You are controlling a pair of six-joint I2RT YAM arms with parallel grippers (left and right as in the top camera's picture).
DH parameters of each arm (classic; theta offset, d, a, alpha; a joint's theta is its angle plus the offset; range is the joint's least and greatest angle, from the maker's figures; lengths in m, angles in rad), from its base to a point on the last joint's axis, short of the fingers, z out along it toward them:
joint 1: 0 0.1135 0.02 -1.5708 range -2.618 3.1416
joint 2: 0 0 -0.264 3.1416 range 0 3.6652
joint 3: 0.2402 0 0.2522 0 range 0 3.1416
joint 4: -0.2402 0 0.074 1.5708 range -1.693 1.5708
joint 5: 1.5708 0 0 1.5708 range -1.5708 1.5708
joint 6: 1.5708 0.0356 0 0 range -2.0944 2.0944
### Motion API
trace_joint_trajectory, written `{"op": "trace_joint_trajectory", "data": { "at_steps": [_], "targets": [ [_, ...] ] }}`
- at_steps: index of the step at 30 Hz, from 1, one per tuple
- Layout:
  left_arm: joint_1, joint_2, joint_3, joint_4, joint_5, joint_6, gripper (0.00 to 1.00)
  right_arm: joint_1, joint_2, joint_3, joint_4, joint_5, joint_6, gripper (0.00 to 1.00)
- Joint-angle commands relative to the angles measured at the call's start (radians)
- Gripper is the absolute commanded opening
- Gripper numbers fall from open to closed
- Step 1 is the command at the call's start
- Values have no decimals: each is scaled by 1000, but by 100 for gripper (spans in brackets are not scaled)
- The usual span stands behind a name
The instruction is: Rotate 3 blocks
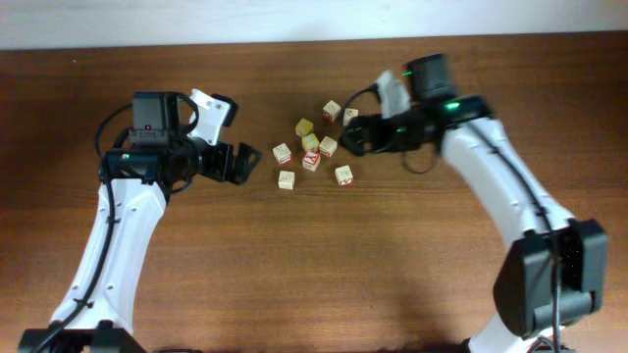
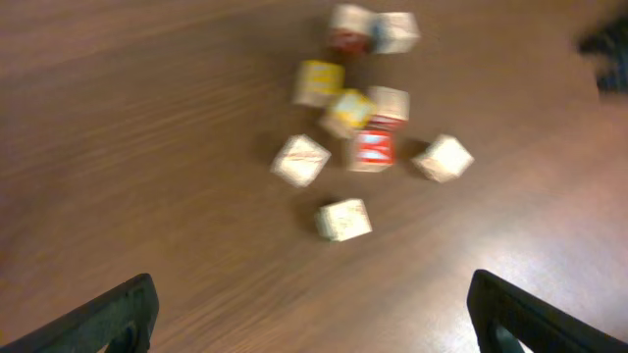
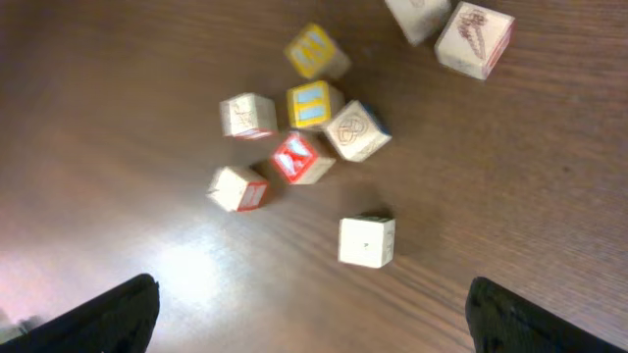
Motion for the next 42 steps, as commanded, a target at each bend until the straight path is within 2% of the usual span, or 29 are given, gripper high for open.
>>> {"op": "trace_joint_trajectory", "data": {
  "at_steps": [1,2,3,5,9,13,18,26,29,32,36,40,42],
  "targets": [
    [6,11,10,11,-383,-348,99,154,35,21,11,423,150,99],
    [6,11,10,11,-465,-414,99,181,46,21,16,490,163,100],
    [6,11,10,18,-499,-430,99,206,62,21,23,537,164,99],
    [6,11,10,31,-533,-429,99,238,101,21,34,582,185,88],
    [6,11,10,29,-532,-429,99,246,205,21,64,562,174,68],
    [6,11,10,29,-532,-429,99,246,262,20,75,511,174,61],
    [6,11,10,29,-532,-429,99,244,276,13,84,505,209,42],
    [6,11,10,28,-532,-429,99,244,276,-13,51,492,283,34],
    [6,11,10,23,-532,-429,99,244,274,-13,26,446,283,27],
    [6,11,10,22,-532,-429,99,242,267,12,-71,402,348,25],
    [6,11,10,23,-532,-429,99,242,267,27,-271,385,389,24],
    [6,11,10,23,-532,-429,99,244,267,5,-314,384,395,25],
    [6,11,10,23,-532,-429,99,244,267,5,-329,383,395,34]
  ]
}}
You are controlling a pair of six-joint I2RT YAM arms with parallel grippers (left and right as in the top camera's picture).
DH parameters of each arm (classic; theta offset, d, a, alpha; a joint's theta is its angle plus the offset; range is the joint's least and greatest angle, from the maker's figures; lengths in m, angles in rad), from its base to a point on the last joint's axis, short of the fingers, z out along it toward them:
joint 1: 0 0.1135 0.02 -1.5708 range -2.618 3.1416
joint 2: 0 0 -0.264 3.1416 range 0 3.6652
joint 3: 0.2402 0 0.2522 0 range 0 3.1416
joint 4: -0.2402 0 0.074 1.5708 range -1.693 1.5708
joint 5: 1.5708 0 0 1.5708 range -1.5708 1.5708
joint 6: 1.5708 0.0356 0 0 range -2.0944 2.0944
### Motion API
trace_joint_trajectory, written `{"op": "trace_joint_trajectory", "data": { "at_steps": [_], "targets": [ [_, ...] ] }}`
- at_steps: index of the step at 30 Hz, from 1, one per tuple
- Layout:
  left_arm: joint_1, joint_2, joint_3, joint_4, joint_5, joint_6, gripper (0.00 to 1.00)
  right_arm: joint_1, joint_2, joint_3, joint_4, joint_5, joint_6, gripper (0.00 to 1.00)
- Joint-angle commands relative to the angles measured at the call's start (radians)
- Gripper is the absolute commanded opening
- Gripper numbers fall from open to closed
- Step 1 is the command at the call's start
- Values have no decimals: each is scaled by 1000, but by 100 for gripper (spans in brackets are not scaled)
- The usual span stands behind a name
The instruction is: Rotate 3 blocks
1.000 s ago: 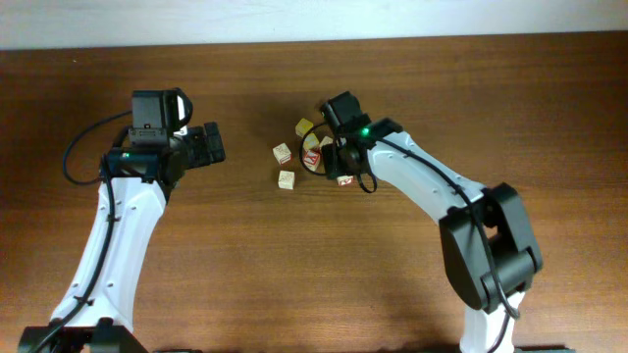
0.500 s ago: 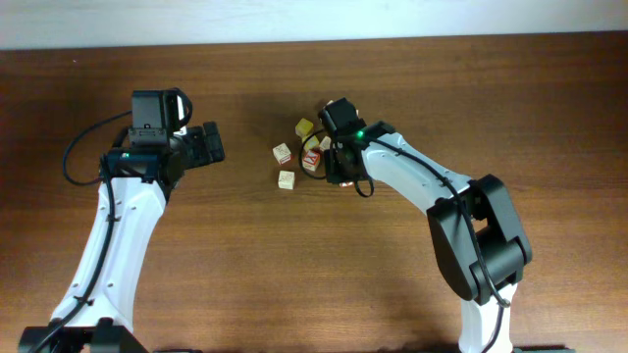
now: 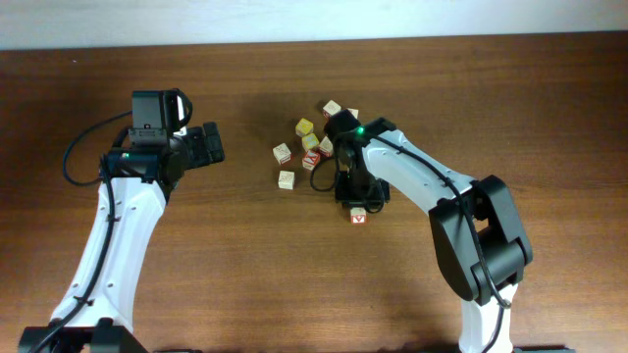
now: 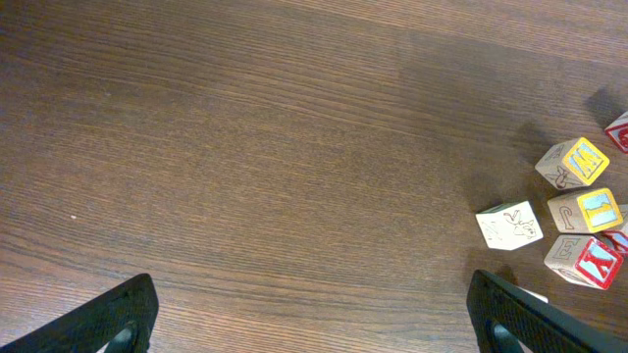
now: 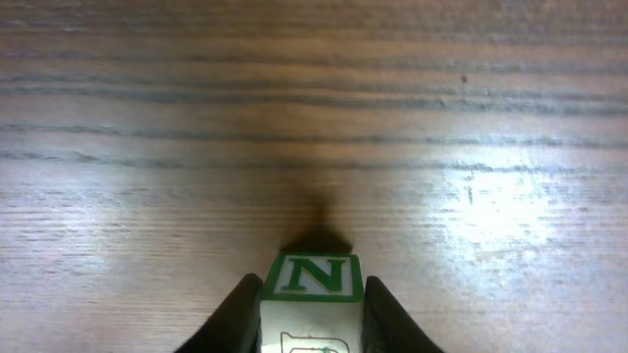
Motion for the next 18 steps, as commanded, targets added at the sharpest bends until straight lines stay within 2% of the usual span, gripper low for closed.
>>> {"op": "trace_joint_trajectory", "data": {
  "at_steps": [1,3,6,8,9,12,15,18],
  "targets": [
    [3,4,10,-1,-15,-9,99,5,2,-19,-24,-7,13,45],
    [3,4,10,-1,-15,-9,99,-2,2,7,-43,-26,10,51],
    [3,4,10,-1,-15,-9,99,-21,2,143,-85,-27,-32,63],
    [3,4,10,-1,-15,-9,99,-31,2,243,-22,-24,-63,70],
    [3,4,10,-1,-15,-9,99,-31,2,255,72,-16,-85,74],
    [3,4,10,-1,-15,-9,99,-28,35,254,274,78,24,74],
    [3,4,10,-1,-15,-9,99,-28,91,254,343,113,196,73],
    [3,4,10,-1,-15,-9,99,-28,138,254,355,121,296,71]
  ]
}}
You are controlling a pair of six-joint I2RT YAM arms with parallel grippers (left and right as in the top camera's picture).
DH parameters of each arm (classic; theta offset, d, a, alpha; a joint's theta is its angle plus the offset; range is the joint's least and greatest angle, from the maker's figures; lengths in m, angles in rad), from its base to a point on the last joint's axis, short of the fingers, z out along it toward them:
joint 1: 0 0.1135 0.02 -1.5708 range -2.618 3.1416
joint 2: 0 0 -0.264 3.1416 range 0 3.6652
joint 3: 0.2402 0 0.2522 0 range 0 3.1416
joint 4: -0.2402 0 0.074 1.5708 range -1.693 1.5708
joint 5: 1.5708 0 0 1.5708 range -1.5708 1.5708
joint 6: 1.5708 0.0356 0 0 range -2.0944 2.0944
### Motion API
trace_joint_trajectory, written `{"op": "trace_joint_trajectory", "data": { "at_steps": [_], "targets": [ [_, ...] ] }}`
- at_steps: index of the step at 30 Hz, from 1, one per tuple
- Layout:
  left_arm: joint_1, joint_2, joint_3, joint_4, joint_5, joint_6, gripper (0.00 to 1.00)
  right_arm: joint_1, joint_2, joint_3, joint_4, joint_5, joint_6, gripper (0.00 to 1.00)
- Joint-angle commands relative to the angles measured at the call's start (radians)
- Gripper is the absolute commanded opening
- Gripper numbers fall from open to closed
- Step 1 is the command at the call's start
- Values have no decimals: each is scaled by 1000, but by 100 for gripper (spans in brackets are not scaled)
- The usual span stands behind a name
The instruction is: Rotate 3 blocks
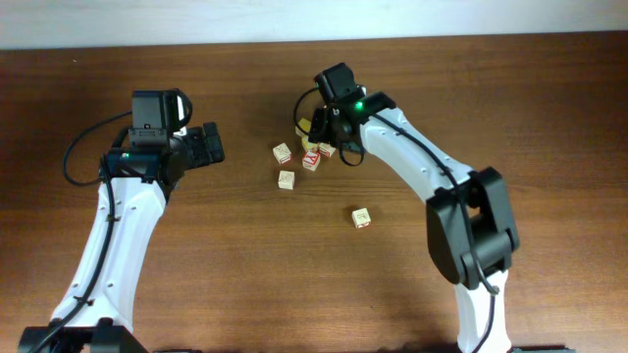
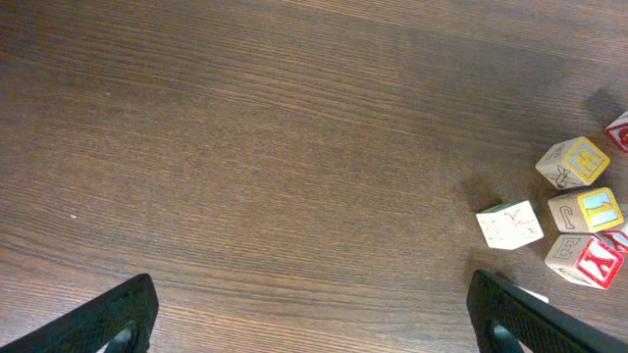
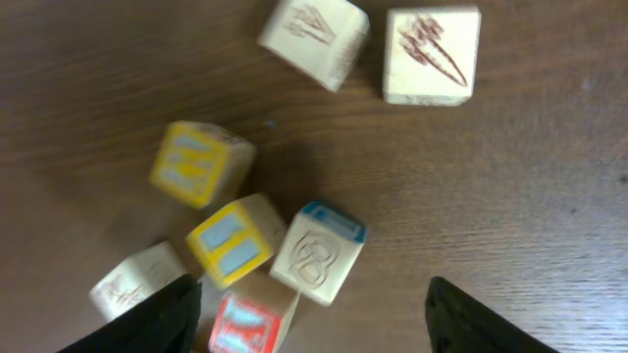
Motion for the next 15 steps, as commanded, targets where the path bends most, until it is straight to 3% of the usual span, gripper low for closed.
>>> {"op": "trace_joint_trajectory", "data": {
  "at_steps": [1,6,10,15],
  "targets": [
    [3,4,10,0,-15,-9,99,-1,56,13,10,38,154,70],
    [3,4,10,0,-15,-9,99,-1,101,12,64,72,183,64],
    [3,4,10,0,-15,-9,99,0,109,11,37,63,183,40],
    [3,4,10,0,-15,-9,99,-1,109,12,-31,28,172,33]
  ]
}}
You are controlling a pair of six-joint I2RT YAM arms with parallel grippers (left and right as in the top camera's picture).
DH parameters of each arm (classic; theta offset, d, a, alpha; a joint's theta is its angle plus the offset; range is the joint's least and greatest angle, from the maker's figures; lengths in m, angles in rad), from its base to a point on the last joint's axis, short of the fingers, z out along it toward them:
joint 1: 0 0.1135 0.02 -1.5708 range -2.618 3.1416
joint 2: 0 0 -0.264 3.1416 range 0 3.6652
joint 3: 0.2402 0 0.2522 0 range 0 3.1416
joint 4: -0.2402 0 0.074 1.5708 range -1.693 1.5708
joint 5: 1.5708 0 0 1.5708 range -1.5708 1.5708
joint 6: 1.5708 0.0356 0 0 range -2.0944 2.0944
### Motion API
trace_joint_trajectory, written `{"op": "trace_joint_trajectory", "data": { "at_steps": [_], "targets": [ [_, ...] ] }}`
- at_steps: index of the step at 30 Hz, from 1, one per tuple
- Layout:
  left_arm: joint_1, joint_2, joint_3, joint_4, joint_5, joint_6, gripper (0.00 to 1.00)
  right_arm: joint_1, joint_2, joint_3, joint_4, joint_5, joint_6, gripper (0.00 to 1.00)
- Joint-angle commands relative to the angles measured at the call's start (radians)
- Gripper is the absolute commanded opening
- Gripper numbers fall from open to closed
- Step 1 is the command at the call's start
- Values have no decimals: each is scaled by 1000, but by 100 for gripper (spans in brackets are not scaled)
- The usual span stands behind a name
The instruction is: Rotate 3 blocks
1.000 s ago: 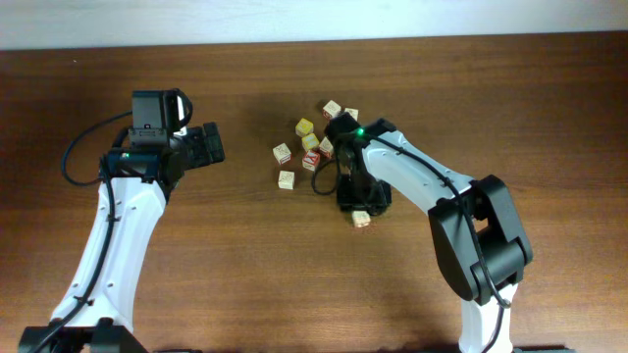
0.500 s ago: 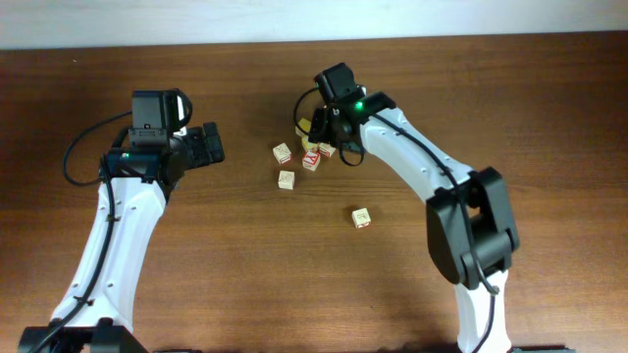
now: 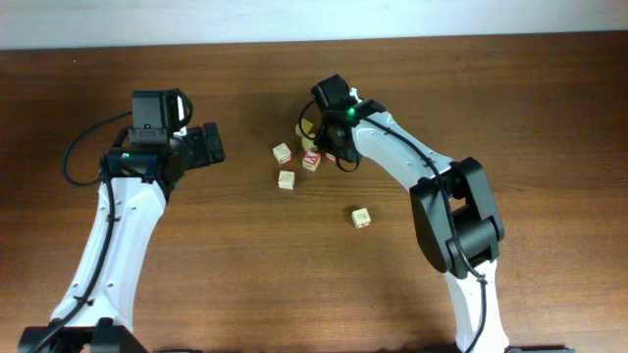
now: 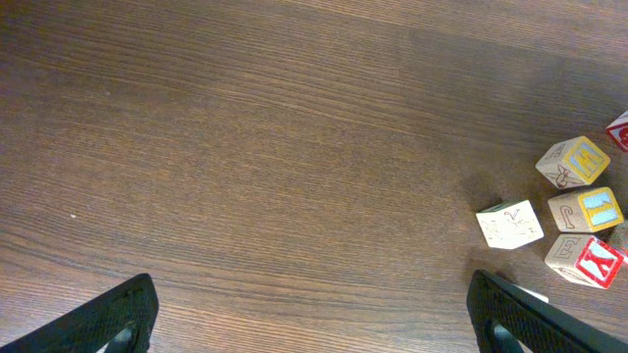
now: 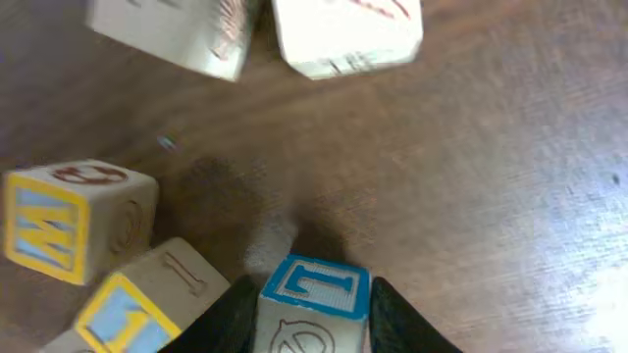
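Note:
Several small wooden letter blocks lie clustered at mid table (image 3: 311, 159). My right gripper (image 5: 314, 306) is down in the cluster, shut on a blue-edged block (image 5: 316, 284) showing a T, its dark fingers (image 5: 234, 316) pressed to both sides. Two yellow-faced blocks (image 5: 69, 218) sit just left of it, and two plain blocks (image 5: 345, 34) lie beyond. One block with a green N (image 3: 361, 217) lies alone nearer the front. My left gripper (image 4: 309, 299) hangs open to the left of the cluster over bare wood, with a few blocks (image 4: 509, 224) at its view's right edge.
The brown wooden table (image 3: 196, 255) stretches wide to the left, right and front of the blocks. A pale wall edge (image 3: 147, 20) runs along the back. Two more single blocks (image 3: 287, 179) lie at the cluster's left side.
My right gripper was open above the cluster; now it is lower and shut on the blue-edged block. The left arm and the other blocks have not moved.
First both grippers hung open near the cluster. Then the left gripper stood back to the left, and the right was shut on the green N block in front of the cluster. After that the N block lay alone, the right gripper open over the cluster, now shut on another block.

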Motion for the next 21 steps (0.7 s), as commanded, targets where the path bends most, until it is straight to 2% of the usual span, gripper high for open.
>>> {"op": "trace_joint_trajectory", "data": {
  "at_steps": [1,7,10,12,15,17,21],
  "targets": [
    [3,4,10,0,-15,-9,99,-2,17,13,-63,-32,-50,31],
    [3,4,10,0,-15,-9,99,4,-2,14,-296,-305,-303,30],
    [3,4,10,0,-15,-9,99,48,-2,13,-426,-309,-376,30],
    [3,4,10,1,-15,-9,99,91,-2,13,-480,-250,-382,24],
    [3,4,10,0,-15,-9,99,132,-2,11,-511,-200,-373,24],
    [3,4,10,1,-15,-9,99,137,-2,11,-543,-127,-333,27],
    [3,4,10,0,-15,-9,99,130,-2,11,-597,-122,-332,34]
  ]
}}
